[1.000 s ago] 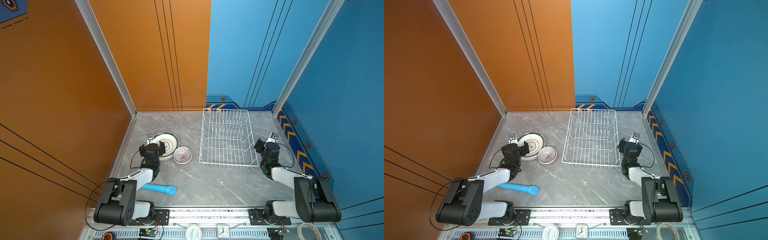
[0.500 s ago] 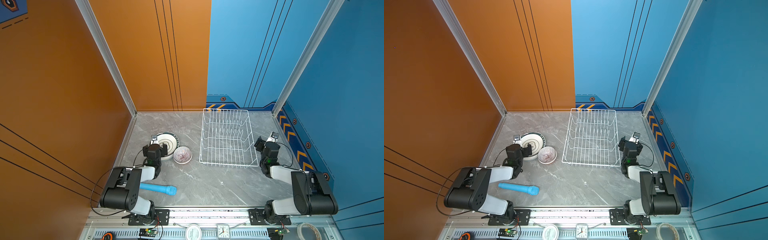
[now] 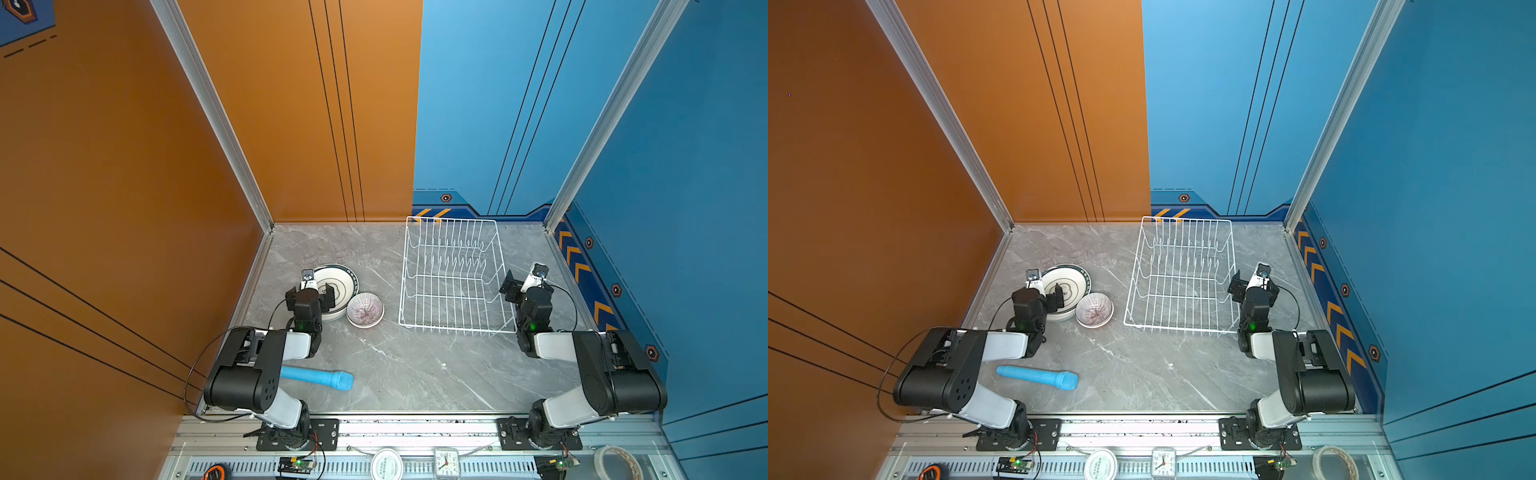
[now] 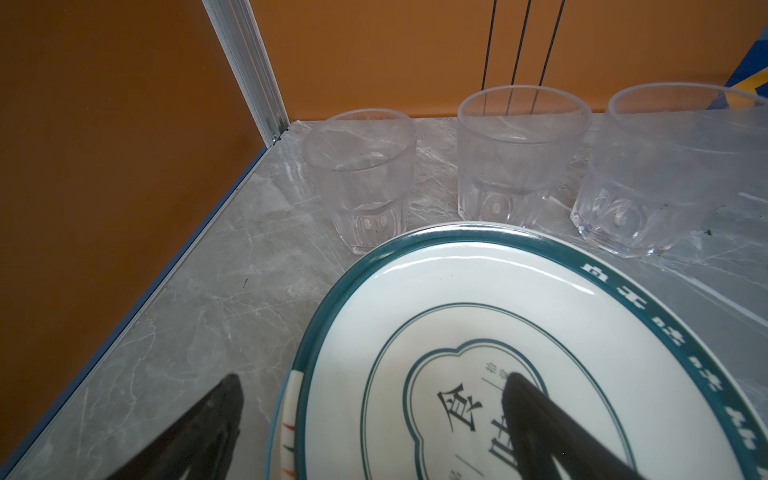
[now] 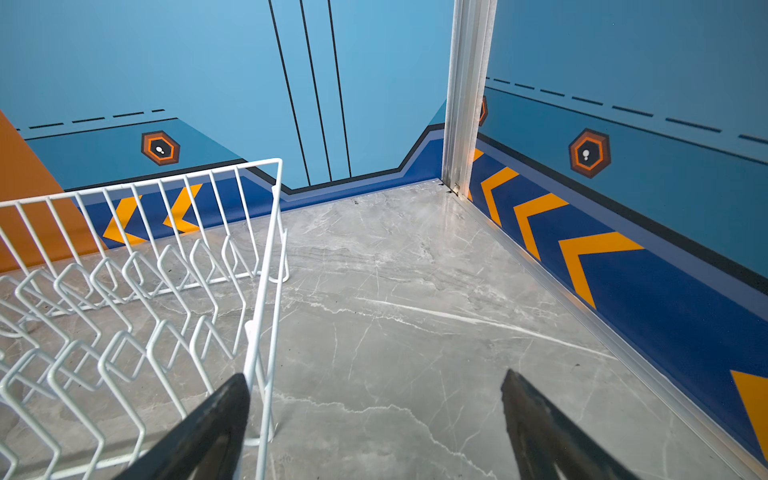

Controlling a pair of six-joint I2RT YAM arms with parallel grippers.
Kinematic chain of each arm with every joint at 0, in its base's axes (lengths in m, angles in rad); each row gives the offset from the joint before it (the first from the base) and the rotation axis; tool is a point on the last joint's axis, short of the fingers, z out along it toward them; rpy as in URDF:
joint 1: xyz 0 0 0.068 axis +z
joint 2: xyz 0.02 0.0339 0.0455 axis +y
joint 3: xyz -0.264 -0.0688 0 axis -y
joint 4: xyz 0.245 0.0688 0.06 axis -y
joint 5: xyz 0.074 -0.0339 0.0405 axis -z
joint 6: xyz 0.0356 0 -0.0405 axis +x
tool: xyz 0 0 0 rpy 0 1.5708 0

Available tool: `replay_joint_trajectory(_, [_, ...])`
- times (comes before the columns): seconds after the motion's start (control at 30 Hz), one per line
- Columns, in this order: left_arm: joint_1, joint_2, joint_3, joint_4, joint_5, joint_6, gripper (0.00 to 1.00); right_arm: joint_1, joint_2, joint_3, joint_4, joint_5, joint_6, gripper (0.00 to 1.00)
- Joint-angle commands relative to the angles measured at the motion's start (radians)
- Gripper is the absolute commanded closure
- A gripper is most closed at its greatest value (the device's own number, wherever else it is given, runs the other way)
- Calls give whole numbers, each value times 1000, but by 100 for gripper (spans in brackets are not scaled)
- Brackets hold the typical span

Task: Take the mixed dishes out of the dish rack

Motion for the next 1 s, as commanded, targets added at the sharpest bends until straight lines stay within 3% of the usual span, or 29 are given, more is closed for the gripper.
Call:
replay_joint_trajectory(0.0, [7,14,-15,43,16,10,2,2,30,-34,-73,-17,-39,5])
replay_joint_trajectory(0.2, [-1,32,-32,97,-19,10,2,1,30,-33,-73,-18,-39,0])
replay_joint_trajectory(0.97, [-9,33,-34,100,-36,13,2,2,30,-33,-74,-17,-40,0])
